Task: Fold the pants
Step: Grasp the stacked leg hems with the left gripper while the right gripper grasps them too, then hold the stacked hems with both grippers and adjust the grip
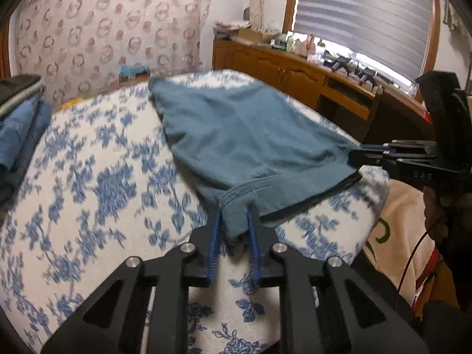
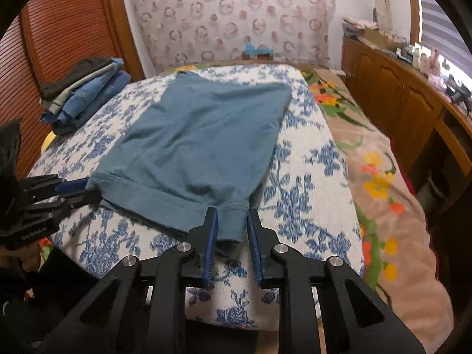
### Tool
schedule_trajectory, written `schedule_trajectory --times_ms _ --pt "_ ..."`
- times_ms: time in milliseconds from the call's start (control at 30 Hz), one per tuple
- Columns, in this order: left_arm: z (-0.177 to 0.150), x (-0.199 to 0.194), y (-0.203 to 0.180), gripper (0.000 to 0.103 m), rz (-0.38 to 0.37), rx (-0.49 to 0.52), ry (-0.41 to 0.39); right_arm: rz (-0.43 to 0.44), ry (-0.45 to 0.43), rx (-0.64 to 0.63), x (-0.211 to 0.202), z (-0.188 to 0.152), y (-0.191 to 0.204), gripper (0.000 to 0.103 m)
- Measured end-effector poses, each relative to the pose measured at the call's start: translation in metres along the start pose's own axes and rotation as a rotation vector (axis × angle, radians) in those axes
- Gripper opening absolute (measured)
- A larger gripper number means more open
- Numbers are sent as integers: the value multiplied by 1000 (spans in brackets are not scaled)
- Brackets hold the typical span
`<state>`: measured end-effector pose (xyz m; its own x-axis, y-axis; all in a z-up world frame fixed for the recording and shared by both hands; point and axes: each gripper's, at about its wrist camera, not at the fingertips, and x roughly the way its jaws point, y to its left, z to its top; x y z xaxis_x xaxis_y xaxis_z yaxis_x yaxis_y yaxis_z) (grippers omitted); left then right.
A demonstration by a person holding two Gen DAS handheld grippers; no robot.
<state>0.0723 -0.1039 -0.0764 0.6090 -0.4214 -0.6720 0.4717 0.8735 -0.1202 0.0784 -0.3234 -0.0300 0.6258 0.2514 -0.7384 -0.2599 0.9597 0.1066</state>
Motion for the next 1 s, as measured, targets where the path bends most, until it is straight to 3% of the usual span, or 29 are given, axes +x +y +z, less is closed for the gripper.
schedule_trajectory --times_ms 267,433,567,633,800,1000 --pt "2 -18 13 14 11 -33 -26 48 -14 -17 -13 0 12 9" --pt "-3 -14 24 15 24 -75 -8 1 14 -8 -3 -10 7 9" --pt "0 -12 27 34 30 -90 -14 -11 6 4 -5 -12 3 10" --pt "2 -7 25 39 23 -89 -9 -20 6 3 -4 -12 4 16" --pt "4 4 18 39 1 -82 12 -21 8 21 2 -15 5 33" --pt "1 19 18 39 -9 -101 46 -25 10 52 12 -14 1 36"
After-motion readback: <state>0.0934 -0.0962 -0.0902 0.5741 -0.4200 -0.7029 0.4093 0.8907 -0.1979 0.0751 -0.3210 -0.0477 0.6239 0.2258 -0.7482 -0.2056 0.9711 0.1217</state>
